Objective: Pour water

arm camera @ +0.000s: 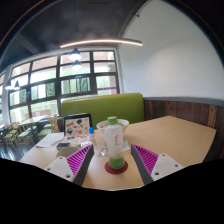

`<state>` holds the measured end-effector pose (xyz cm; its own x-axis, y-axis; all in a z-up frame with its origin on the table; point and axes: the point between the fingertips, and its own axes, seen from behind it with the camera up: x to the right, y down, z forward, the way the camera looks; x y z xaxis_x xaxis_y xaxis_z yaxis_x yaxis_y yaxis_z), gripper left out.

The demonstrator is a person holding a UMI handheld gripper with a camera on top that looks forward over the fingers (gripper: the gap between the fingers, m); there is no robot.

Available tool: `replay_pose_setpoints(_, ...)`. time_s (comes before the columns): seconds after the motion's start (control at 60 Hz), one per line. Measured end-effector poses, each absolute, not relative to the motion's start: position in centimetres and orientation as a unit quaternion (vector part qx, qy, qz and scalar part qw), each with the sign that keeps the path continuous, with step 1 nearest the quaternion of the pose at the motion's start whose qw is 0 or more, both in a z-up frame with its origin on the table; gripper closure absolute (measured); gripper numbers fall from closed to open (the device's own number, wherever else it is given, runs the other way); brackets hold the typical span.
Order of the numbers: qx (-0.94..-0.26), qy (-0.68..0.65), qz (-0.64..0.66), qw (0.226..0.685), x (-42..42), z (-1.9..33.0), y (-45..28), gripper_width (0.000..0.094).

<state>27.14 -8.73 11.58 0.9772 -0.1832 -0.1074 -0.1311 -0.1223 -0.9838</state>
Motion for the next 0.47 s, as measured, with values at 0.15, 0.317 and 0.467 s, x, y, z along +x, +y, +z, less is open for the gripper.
replay_pose_setpoints(0.15, -0.755, 0.094, -0.026, 0.649, 22.2, 12.5, -16.1, 0.0111)
replay_pose_setpoints(0.317, -0.756, 0.078, 0.000, 0.649, 15.7, 12.4, -24.0, 0.0113)
replay_pose_setpoints(0.467, -0.754, 0.070, 0.009, 0.653, 12.6, 12.3, -27.0, 0.0110)
